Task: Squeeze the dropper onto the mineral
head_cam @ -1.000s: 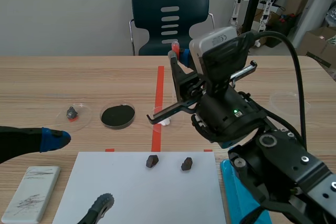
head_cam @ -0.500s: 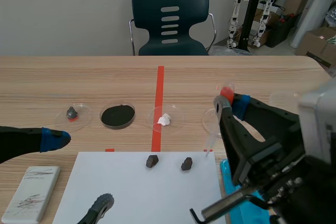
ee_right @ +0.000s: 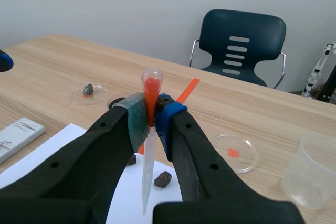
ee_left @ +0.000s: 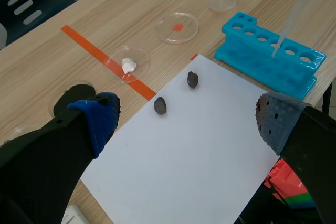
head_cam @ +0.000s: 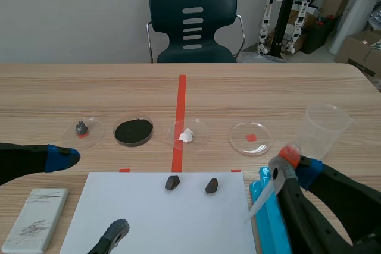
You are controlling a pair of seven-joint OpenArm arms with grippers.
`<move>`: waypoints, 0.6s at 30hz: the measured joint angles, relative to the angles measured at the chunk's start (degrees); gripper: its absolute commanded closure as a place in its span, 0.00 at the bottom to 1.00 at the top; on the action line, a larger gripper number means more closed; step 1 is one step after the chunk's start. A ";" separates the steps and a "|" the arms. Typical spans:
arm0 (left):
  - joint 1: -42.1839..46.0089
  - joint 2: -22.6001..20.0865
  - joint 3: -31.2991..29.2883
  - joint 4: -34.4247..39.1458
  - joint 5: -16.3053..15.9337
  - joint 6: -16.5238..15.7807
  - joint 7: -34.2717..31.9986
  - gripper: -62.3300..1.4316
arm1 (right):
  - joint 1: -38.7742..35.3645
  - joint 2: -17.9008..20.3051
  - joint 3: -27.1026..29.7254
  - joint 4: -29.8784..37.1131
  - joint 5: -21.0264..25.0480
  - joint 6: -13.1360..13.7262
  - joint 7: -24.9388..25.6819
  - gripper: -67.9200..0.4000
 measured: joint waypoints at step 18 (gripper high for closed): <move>0.00 0.00 0.00 0.00 0.00 0.00 0.00 0.13 | -0.74 0.00 0.00 0.00 0.00 0.00 0.00 0.93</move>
